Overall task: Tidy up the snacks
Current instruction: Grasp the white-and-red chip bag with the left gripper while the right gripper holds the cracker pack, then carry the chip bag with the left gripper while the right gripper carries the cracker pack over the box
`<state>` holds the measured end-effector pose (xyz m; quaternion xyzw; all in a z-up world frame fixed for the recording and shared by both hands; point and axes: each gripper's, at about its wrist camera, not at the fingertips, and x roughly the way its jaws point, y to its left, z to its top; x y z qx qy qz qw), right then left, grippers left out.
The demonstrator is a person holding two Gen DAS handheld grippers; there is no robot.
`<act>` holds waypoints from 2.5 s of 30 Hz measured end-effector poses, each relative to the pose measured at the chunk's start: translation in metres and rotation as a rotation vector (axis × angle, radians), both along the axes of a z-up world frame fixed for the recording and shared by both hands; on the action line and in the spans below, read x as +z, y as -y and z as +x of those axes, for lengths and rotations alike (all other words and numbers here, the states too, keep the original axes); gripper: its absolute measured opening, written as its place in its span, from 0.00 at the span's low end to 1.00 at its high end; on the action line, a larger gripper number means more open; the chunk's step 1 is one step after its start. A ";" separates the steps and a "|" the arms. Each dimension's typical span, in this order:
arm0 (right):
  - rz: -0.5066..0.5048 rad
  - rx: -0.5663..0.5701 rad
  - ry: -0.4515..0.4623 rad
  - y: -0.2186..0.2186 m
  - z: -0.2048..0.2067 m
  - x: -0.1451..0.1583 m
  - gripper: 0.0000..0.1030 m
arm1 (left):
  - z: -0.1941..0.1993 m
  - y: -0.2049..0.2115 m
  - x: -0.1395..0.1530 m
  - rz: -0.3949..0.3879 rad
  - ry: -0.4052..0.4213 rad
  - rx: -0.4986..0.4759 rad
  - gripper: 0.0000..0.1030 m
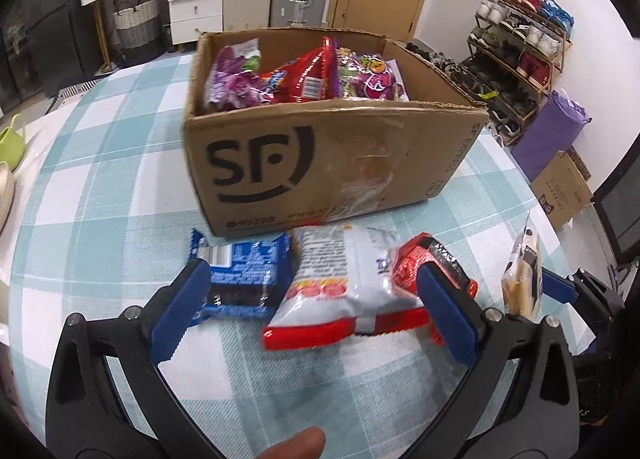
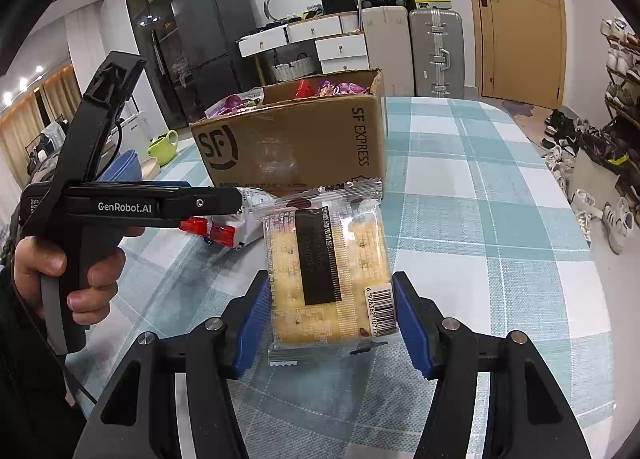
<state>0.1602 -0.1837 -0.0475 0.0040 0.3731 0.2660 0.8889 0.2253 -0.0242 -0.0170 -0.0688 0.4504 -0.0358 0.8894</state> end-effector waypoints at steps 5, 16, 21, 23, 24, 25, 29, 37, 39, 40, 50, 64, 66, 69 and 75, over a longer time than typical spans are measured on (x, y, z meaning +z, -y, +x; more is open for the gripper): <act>0.005 -0.006 -0.001 0.002 0.001 0.000 0.59 | 0.010 0.008 -0.009 -0.006 -0.038 -0.036 0.75; 0.017 -0.026 0.014 0.005 -0.003 0.004 0.59 | 0.002 0.011 -0.018 -0.096 -0.008 -0.068 0.41; 0.028 -0.028 0.023 0.007 -0.007 0.008 0.59 | -0.012 0.002 -0.018 -0.142 0.015 -0.046 0.40; 0.030 -0.028 0.029 0.008 -0.007 0.009 0.59 | -0.022 0.001 -0.016 -0.144 0.046 -0.039 0.40; 0.032 -0.026 0.032 0.009 -0.008 0.010 0.59 | -0.026 -0.001 -0.013 -0.143 0.061 -0.034 0.40; 0.032 -0.026 0.034 0.009 -0.008 0.011 0.59 | -0.033 -0.002 -0.010 -0.141 0.078 -0.031 0.40; 0.035 -0.022 0.052 0.009 -0.009 0.017 0.59 | -0.054 -0.016 0.002 -0.136 0.109 -0.009 0.40; 0.053 -0.020 0.075 0.008 -0.011 0.028 0.59 | -0.085 -0.033 0.027 -0.125 0.177 0.019 0.40; 0.069 -0.011 0.079 0.007 -0.009 0.033 0.59 | -0.089 -0.036 0.035 -0.126 0.194 0.025 0.40; 0.075 -0.006 0.080 0.007 -0.009 0.036 0.59 | -0.090 -0.037 0.038 -0.128 0.201 0.029 0.40; 0.115 0.014 0.098 -0.004 0.007 0.054 0.59 | -0.095 -0.048 0.075 -0.112 0.278 0.068 0.40; 0.131 0.024 0.113 -0.021 0.041 0.073 0.59 | -0.071 -0.067 0.110 -0.085 0.336 0.103 0.40; 0.124 0.027 0.116 -0.023 0.046 0.075 0.59 | -0.064 -0.067 0.113 -0.082 0.342 0.100 0.40; 0.119 0.028 0.122 -0.028 0.054 0.079 0.59 | -0.053 -0.064 0.117 -0.072 0.349 0.096 0.40; 0.128 0.039 0.132 -0.036 0.072 0.085 0.59 | -0.032 -0.061 0.123 -0.064 0.360 0.087 0.40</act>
